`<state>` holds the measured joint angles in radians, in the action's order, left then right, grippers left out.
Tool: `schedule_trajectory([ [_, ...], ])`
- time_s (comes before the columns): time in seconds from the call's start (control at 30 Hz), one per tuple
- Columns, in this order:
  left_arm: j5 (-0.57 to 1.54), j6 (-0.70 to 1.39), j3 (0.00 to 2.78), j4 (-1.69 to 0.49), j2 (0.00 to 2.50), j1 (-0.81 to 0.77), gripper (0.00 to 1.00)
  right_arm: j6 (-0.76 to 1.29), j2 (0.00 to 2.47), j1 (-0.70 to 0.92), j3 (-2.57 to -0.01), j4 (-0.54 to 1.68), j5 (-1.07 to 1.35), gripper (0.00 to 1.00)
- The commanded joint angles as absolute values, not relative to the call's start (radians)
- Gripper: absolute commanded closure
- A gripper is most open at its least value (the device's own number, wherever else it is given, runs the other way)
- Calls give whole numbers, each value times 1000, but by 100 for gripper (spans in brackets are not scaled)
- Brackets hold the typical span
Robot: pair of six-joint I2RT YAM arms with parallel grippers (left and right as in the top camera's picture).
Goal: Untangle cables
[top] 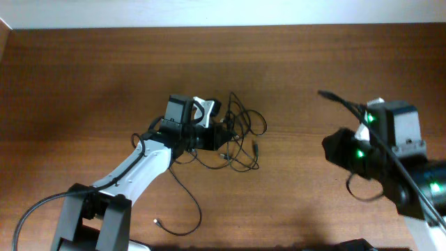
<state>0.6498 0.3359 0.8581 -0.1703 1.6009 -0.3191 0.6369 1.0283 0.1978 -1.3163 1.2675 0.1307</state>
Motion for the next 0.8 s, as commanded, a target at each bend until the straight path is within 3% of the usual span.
schedule_trajectory([
  [0.0, 677, 392, 857, -176, 1549, -325, 100, 635, 1007, 202, -1316, 1303, 123, 51],
  [0.03, 677, 392, 857, -197, 1522, -325, 100, 635, 1010, 202, -1316, 1311, 124, 46],
  [0.1, 673, 372, 857, -227, 1475, -324, 100, 635, 1030, 203, -1316, 1314, 135, 46],
  [0.2, 606, 340, 857, -237, 1374, -324, 100, 635, 1089, 202, -1311, 1314, 135, 63],
  [0.3, 443, 340, 857, -250, 1276, -324, 84, 635, 1196, 202, -1311, 1302, 136, 66],
  [0.33, 399, 340, 857, -260, 1261, -324, 75, 635, 1224, 202, -1311, 1300, 146, 66],
  [0.37, 340, 340, 857, -283, 1242, -324, 47, 634, 1263, 203, -1311, 1293, 170, 64],
  [0.4, 321, 340, 857, -293, 1237, -324, 19, 631, 1304, 204, -1311, 1276, 193, 54],
  [0.43, 312, 340, 857, -295, 1238, -324, 0, 632, 1330, 205, -1311, 1260, 203, 49],
  [0.5, 271, 340, 857, -298, 1238, -324, 1, 632, 1373, 216, -1311, 1215, 203, 41],
  [0.67, 9, 374, 857, -383, 1240, -324, 23, 632, 1413, 270, -1311, 1137, 236, 30],
  [0.77, -46, 462, 857, -454, 1249, -324, 23, 632, 1415, 316, -1311, 1086, 232, 29],
])
